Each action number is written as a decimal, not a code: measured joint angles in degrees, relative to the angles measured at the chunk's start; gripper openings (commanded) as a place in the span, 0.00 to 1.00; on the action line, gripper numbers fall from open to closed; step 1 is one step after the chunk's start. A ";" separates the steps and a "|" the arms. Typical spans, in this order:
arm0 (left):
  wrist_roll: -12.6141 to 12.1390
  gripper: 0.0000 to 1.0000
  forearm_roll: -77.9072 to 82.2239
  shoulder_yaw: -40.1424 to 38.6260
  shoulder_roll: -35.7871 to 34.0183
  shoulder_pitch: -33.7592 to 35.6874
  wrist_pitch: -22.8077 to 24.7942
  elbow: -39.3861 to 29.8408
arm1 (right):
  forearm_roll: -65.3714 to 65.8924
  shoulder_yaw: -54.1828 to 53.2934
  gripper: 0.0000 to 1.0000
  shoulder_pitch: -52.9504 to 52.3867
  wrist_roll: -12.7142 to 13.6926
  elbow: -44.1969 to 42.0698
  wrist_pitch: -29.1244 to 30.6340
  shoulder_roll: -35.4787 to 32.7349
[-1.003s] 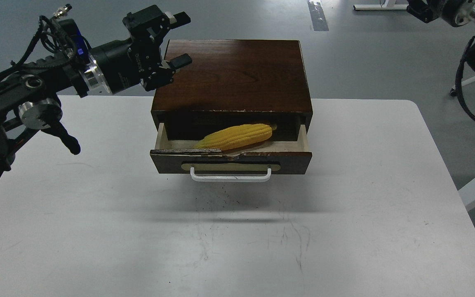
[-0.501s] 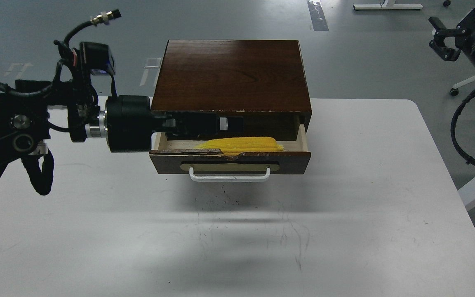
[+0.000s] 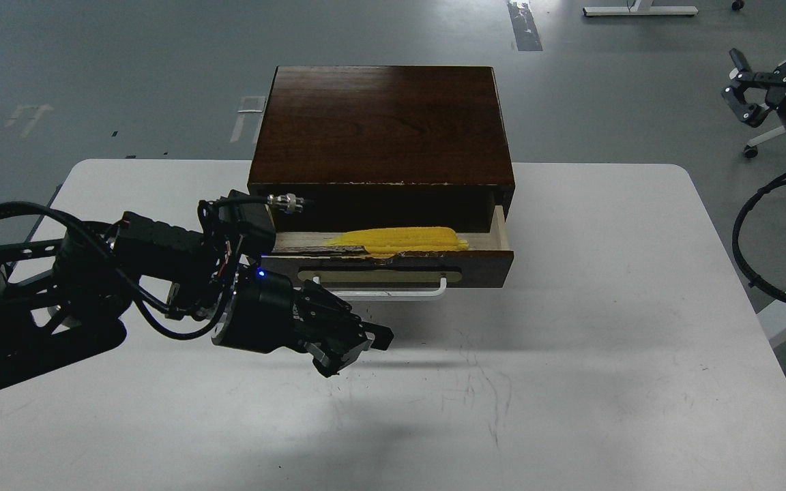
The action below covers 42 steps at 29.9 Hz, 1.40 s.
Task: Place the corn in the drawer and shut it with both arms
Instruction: 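Place the left hand against the drawer front beside the white handle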
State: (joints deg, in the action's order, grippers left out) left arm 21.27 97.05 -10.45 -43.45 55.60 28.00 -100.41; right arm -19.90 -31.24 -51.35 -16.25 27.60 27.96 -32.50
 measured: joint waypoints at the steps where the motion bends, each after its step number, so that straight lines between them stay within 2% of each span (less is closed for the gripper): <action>1: 0.00 0.00 1.08 0.10 0.60 -0.06 0.00 0.17 | -0.60 -0.32 1.00 0.67 -0.01 -1.01 0.02 0.78; 7: 0.06 0.00 7.84 0.37 2.79 -1.04 0.00 3.94 | -4.55 -4.25 1.00 3.58 -0.06 -6.49 0.04 4.76; 13: 0.11 0.00 10.94 0.37 3.18 -2.89 0.00 5.73 | -5.63 -5.13 1.00 6.18 -0.17 -7.25 0.04 7.12; 20: -0.19 0.00 22.28 0.16 2.01 -2.76 0.00 5.94 | -5.15 -3.99 1.00 7.17 -0.20 -7.31 0.04 7.51; 42: -0.03 0.00 22.38 -3.61 0.43 -2.22 0.00 5.40 | -4.81 -2.92 1.00 7.32 -0.10 -7.39 0.04 6.85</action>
State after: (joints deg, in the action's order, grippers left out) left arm 21.24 119.43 -14.06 -43.01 53.38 28.00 -95.01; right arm -24.71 -34.16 -44.03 -16.35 20.21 28.00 -25.65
